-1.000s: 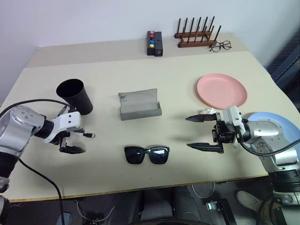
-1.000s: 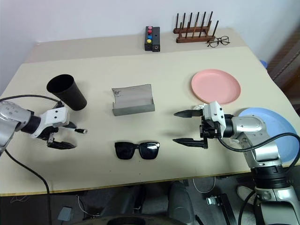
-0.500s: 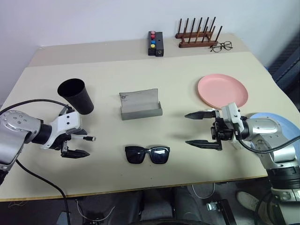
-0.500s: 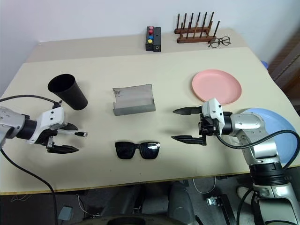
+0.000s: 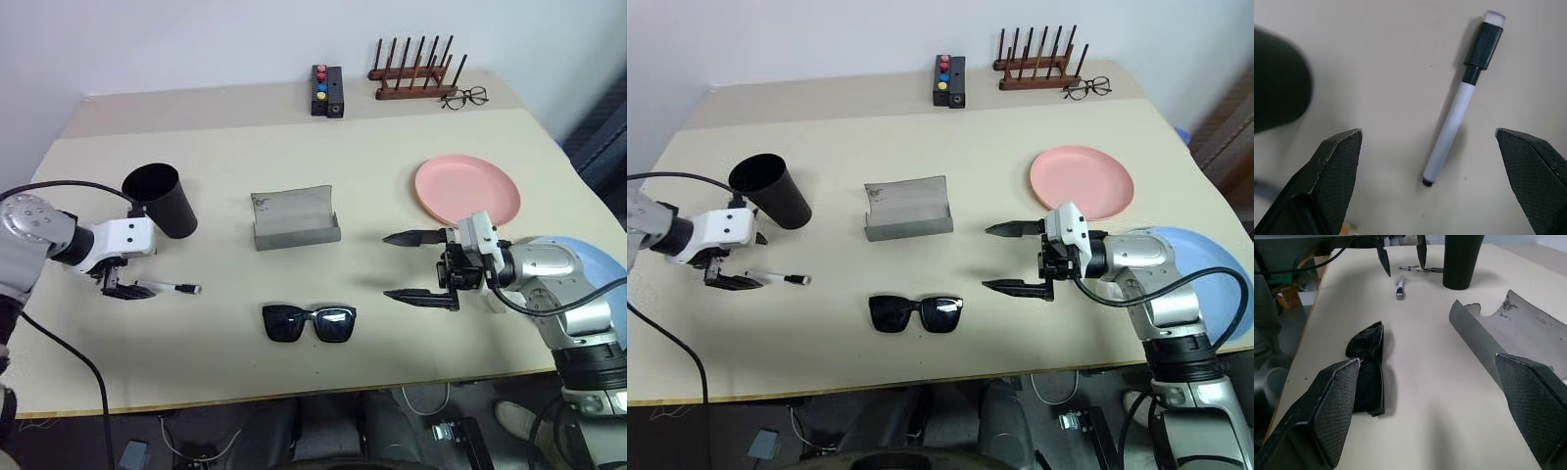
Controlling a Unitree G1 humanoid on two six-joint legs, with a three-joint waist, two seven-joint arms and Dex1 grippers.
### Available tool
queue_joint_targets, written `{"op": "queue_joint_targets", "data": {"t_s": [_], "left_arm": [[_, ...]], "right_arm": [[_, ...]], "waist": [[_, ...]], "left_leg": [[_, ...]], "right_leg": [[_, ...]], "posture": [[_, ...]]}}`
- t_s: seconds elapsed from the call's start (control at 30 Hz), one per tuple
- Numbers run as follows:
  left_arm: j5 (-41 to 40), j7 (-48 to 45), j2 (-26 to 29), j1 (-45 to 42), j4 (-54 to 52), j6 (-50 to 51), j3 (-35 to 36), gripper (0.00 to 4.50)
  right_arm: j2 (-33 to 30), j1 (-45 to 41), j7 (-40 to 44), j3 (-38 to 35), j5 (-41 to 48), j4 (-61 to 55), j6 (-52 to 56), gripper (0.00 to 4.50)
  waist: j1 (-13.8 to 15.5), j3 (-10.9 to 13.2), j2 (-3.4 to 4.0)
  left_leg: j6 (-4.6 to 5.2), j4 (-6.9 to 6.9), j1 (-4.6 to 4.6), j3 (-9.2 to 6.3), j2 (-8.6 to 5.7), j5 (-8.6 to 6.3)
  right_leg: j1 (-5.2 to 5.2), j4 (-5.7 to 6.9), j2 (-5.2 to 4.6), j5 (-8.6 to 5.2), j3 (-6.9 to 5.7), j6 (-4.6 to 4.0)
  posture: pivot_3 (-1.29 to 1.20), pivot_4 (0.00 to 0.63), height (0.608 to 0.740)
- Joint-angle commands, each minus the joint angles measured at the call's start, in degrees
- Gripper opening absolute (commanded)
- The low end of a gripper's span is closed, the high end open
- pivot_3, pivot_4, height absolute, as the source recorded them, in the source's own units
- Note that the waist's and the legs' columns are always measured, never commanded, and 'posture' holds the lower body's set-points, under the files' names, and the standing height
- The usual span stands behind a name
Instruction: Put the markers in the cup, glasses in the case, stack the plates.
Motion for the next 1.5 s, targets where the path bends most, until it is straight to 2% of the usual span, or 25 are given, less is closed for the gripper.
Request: {"op": "queue_joint_targets", "data": {"t_s": [0.03, 0.4, 0.5, 0.7, 1.03, 1.27, 1.4, 1.5], "left_arm": [[2.8, -2.1, -0.5, -2.8, 3.5, -4.3, -1.6, 4.46], [6.8, -3.3, -2.9, -4.7, 7.1, -12.2, -4.2, 4.46], [7.4, -2.6, -3.1, -4.4, 6.7, -12.7, -4.1, 3.70], [7.8, -1.9, -2.7, -2.9, 5.2, -12.4, -3.8, 0.75], [2.0, -2.9, -0.4, 2.6, -5.7, -4.7, 1.5, 0.75], [-7.5, 1.6, -4.4, 4.4, -16.9, 8.7, 8.7, 0.75], [-6.9, 2.9, -1.7, 10.4, -20.8, 9.9, 9.4, 0.75], [-5.4, 3.0, 0.2, 11.2, -19.9, 9.9, 8.7, 0.75]], "right_arm": [[-1.0, 1.0, -0.9, -2.3, 0.8, -3.1, 0.0, 4.50], [-1.9, 3.6, -2.5, -3.8, 1.3, -5.5, 0.4, 4.50], [-2.0, 3.5, -2.6, -3.8, 1.3, -5.5, 0.5, 4.50], [-1.9, 2.9, -2.5, -3.4, 1.1, -4.9, 0.3, 4.50], [-0.9, 0.9, -1.5, -2.2, 0.1, -2.1, -0.9, 4.50], [0.2, -1.4, -0.8, -1.4, -0.6, 0.5, -1.9, 4.50], [0.5, -2.5, -0.3, -1.0, -0.9, 1.6, -2.2, 4.50], [0.5, -3.0, 0.0, -0.8, -1.0, 2.3, -2.6, 4.50]], "waist": [[-0.1, 0.0, 0.00], [-0.2, 0.0, -0.02], [-0.2, 0.0, -0.02], [-0.2, 0.0, -0.02], [-0.5, 0.0, -0.02], [-0.2, 0.0, -0.05], [-1.0, 0.0, -0.04], [-1.2, 0.0, -0.06]], "left_leg": [[0.00, 0.00, 0.00, 0.01, 0.00, 0.00], [0.01, 0.05, -0.01, 0.02, 0.00, 0.00], [0.02, 0.07, -0.01, 0.03, 0.00, 0.00], [0.02, 0.10, -0.01, 0.03, 0.00, 0.00], [0.04, 0.18, -0.01, 0.03, 0.01, -0.01], [0.09, 0.44, -0.08, 0.01, 0.01, -0.05], [0.10, 0.45, -0.08, 0.01, 0.01, -0.07], [0.09, 0.39, -0.08, 0.01, 0.03, -0.06]], "right_leg": [[-0.02, 0.01, 0.00, 0.00, 0.00, 0.00], [-0.01, 0.03, 0.00, 0.00, 0.00, 0.01], [-0.01, 0.05, 0.00, 0.00, 0.00, 0.01], [0.00, 0.06, 0.00, 0.00, 0.00, 0.01], [0.01, 0.11, 0.00, 0.00, 0.00, 0.01], [0.06, 0.15, 0.01, 0.01, -0.03, 0.01], [0.04, 0.16, 0.01, 0.01, -0.03, 0.01], [0.01, 0.16, 0.02, 0.01, -0.03, 0.01]], "posture": [[0.00, 0.150, 0.740], [0.00, 0.150, 0.740], [0.00, 0.150, 0.740], [0.00, 0.150, 0.740], [0.00, 0.150, 0.740], [0.00, 0.150, 0.740], [0.00, 0.150, 0.740], [0.00, 0.150, 0.740]]}}
